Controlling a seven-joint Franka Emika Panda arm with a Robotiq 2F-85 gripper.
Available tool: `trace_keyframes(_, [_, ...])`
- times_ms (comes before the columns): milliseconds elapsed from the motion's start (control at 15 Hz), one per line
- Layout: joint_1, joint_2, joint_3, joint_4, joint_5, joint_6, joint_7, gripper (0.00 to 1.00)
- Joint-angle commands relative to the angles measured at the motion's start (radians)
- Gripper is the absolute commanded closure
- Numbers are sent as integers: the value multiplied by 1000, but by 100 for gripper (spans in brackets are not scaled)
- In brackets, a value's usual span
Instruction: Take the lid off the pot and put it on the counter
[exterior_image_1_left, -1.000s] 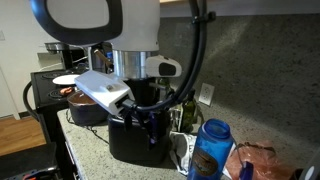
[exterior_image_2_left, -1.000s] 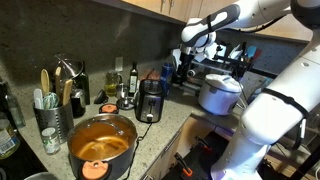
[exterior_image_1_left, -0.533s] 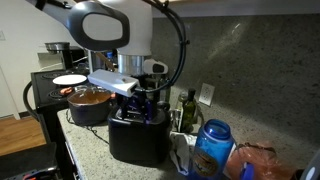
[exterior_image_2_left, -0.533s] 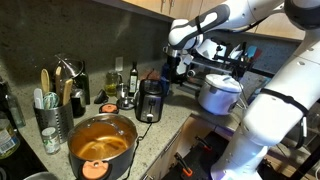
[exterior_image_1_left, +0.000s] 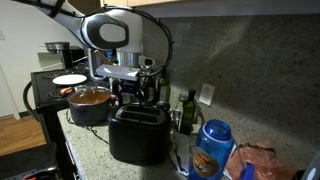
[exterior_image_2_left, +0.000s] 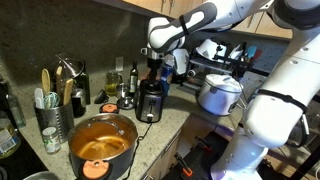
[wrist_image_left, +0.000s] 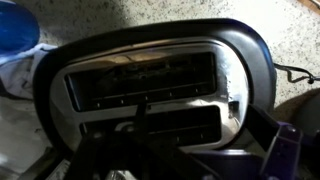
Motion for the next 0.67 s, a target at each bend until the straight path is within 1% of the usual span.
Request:
trace_keyframes(0, [10,-17,28,24,11,-31,-36,0])
trace_keyframes(200, [26,-29,49,12,44,-36,-69,0])
trace_keyframes(333, [40,-43,57,-3,79,-53,-120,0])
trace_keyframes(400, [37,-57,55,-13,75,-60,-142,0])
trace_keyframes(467, [19,-73,38,-21,59,-52,-150,0])
trace_keyframes(533, [33,-19,57,9,56,-35,-102,0])
trace_keyframes(600, [30,-26,52,7,56,-36,-114,0])
